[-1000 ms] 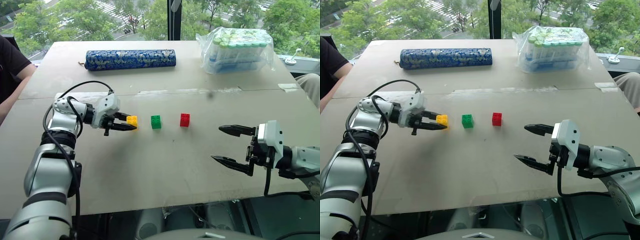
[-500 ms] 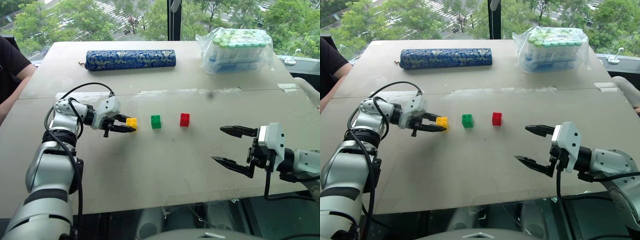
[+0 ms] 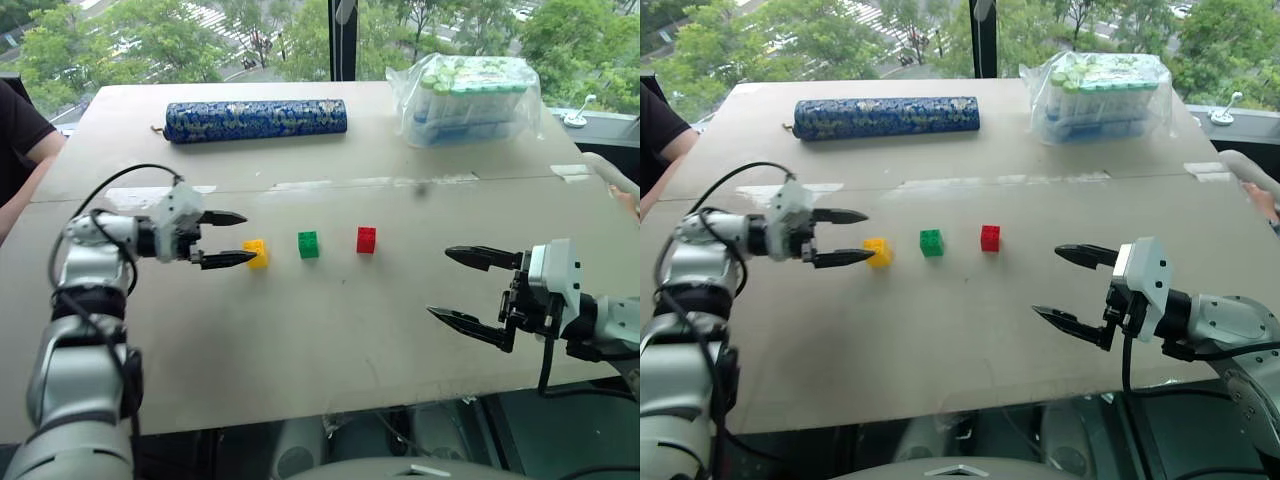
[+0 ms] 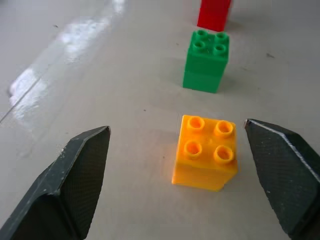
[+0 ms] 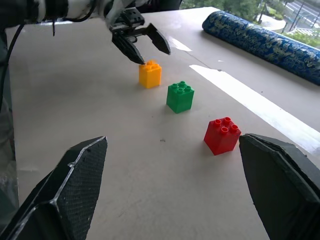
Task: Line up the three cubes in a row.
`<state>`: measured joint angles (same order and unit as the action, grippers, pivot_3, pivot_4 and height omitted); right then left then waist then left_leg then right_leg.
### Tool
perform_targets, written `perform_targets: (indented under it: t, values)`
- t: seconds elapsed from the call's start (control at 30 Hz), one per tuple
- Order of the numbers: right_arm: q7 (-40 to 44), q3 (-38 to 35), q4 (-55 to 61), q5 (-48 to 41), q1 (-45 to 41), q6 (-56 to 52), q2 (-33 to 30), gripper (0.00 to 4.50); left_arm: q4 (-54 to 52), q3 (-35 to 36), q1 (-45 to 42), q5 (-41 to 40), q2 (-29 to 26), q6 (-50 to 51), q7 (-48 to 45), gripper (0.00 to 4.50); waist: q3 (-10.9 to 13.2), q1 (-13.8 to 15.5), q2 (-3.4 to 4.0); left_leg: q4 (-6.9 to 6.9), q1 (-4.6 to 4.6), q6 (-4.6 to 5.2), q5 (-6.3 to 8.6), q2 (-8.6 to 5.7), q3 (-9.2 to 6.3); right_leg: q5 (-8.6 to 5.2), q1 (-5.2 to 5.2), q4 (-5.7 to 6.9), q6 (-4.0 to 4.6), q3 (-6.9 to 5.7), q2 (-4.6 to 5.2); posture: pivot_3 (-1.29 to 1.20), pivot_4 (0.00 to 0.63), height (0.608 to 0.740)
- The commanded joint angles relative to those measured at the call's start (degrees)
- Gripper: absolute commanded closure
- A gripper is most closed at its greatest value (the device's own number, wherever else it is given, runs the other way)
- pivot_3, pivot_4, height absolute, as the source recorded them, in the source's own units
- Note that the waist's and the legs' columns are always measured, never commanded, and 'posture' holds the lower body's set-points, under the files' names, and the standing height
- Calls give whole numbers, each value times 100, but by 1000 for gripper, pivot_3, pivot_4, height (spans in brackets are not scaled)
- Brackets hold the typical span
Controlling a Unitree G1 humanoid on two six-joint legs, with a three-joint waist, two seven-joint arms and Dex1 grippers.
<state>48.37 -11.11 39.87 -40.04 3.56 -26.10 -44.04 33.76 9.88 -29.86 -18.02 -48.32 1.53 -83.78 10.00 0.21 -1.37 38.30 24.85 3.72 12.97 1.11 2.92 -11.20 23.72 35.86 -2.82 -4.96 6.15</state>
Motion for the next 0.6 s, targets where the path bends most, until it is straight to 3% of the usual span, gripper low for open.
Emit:
perform_targets:
  t: [0.03, 0.3, 0.6]
  values:
    - [-16, -273, 53, -301, -94, 4, 24, 150, -2408, 936, 1101, -960, 41, 1622, 1232, 133, 1, 9, 1, 0, 2, -3, 2, 1, -4, -1, 0, -4, 2, 14, 10, 0, 150, 740]
    - [213, -565, -188, -402, 59, 132, -28, 150, -5440, 2089, 3543, -1867, 627, 3122, 2903, 133, 0, 71, 4, 0, -13, -33, 17, 7, -16, -26, -6, -4, -2, 8, 10, 0, 150, 740]
    - [987, -1822, -744, 200, 1505, 481, -406, 150, -6054, 2968, 5747, -1848, 891, 2894, 2799, 133, 0, 89, 10, -5, -11, -41, 23, 7, -7, -30, 1, -10, 1, 0, 1, 0, 150, 740]
